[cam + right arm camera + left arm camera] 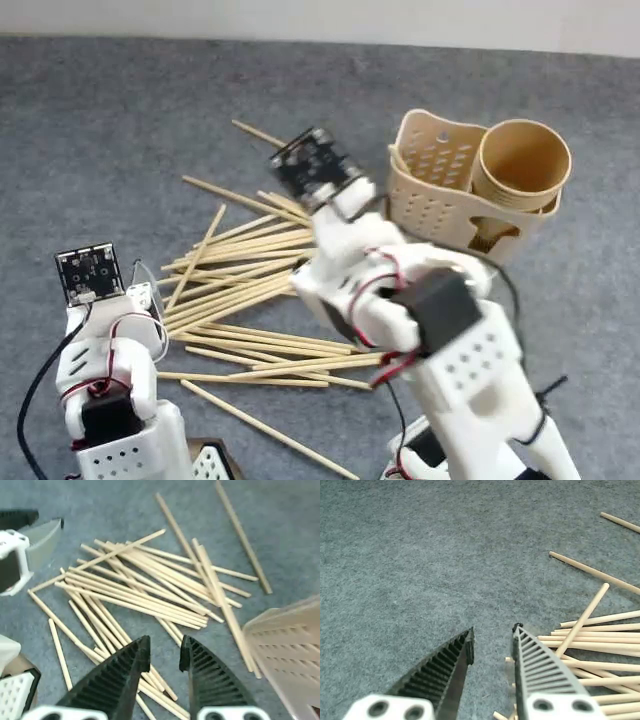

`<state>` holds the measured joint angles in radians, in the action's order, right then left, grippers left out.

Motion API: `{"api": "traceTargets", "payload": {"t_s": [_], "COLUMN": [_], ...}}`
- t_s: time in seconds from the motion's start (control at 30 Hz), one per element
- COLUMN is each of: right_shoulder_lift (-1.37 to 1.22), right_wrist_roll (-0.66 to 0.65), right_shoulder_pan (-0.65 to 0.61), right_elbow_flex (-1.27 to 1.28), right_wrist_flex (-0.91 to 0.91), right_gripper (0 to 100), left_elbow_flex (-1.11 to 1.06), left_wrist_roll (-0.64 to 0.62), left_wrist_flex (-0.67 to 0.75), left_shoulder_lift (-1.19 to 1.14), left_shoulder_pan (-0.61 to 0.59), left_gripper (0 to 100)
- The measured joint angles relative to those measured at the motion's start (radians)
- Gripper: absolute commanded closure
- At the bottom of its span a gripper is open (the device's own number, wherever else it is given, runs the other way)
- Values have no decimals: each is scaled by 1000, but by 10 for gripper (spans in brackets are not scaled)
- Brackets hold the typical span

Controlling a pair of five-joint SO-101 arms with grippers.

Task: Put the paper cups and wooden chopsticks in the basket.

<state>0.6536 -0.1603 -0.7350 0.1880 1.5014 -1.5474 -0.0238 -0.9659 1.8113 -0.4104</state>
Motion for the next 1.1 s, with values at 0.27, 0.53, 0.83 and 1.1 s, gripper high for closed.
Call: {"api": "traceTargets", "payload": {"t_s": [0.27,0.53,0.83,1.1], "right_shoulder_lift": [-2,-2,-2,-183], "right_wrist_roll": [-38,-41,-41,-41], "right_shoulder_pan": [-81,-157,-204,-212], "right_elbow_flex": [338,557,683,684], "right_wrist_flex": [-232,-442,-583,-592], "right_gripper": [886,886,812,796], "left_elbow_flex": [0,0,0,0], "left_wrist_roll": [0,0,0,0], "left_wrist_flex": [0,0,0,0], "left_shoulder_lift": [0,0,0,0], "left_shoulder_pan": [0,0,0,0], "left_gripper": [860,860,860,860]}}
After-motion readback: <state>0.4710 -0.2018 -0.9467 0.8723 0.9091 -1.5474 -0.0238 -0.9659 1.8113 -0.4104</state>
